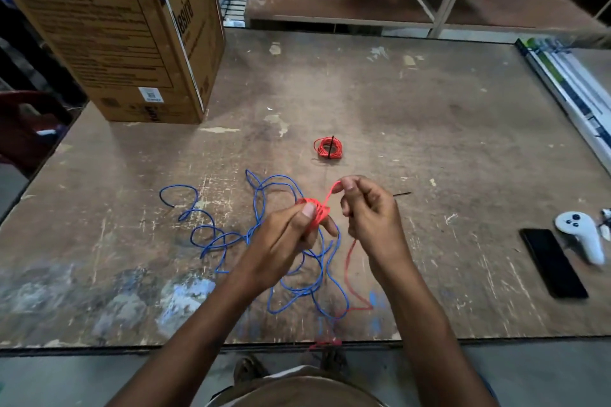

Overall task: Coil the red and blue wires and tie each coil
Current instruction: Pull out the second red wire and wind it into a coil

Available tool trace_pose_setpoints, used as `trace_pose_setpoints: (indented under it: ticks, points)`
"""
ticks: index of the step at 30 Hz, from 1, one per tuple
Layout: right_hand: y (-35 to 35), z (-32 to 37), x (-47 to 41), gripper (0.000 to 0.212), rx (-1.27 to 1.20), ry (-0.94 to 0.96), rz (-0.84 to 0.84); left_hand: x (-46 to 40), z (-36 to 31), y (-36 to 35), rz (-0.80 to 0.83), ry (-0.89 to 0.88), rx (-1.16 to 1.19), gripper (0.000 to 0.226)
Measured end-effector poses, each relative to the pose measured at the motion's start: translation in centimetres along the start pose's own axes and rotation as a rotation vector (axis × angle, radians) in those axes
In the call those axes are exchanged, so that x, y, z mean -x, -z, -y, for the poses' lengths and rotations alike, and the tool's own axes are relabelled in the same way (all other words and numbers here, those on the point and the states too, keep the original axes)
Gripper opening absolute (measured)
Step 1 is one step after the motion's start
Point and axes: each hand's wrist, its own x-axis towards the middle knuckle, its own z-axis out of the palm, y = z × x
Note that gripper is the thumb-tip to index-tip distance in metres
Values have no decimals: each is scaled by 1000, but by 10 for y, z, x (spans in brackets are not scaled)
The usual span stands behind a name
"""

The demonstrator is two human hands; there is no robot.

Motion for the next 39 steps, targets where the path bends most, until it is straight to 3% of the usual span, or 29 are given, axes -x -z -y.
trace_pose_setpoints:
  ticks: [3, 5, 9, 11, 13, 15, 18, 21, 29, 34, 39]
  points:
    - [-14, -19, 5, 26, -112, -35, 138, -1, -9, 4, 84, 40, 181, 71]
    - [-23, -27, 19, 36, -162, -74, 216, -8, -15, 11, 69, 39, 338, 72]
    - [-30, -31, 52, 29, 88, -20, 326, -18, -28, 8, 46, -6, 699, 51]
    - [-32, -24, 64, 31, 233, 26, 346, -25, -31, 2, -62, -15, 743, 50]
    - [-31, -15, 73, 25, 320, 58, 356, -33, -26, 2, -225, -25, 552, 46]
    - [-26, -6, 78, 23, 348, 70, 346, -36, -16, 4, -323, -61, 194, 41]
    - [-16, 15, 84, 23, 280, 56, 364, -34, 4, 8, -279, -78, -250, 32]
    - [-3, 35, 77, 25, 75, -23, 338, -28, 11, 13, -181, -40, -368, 32]
    - [19, 35, -1, 26, 192, 122, 89, -6, -19, 3, 103, 20, 22, 51]
    - [-6, 2, 6, 35, -91, 30, 253, -15, -32, 5, 90, 15, 416, 57]
    - [-33, -16, 53, 35, -36, -66, 331, -27, -48, 5, -58, -82, 521, 51]
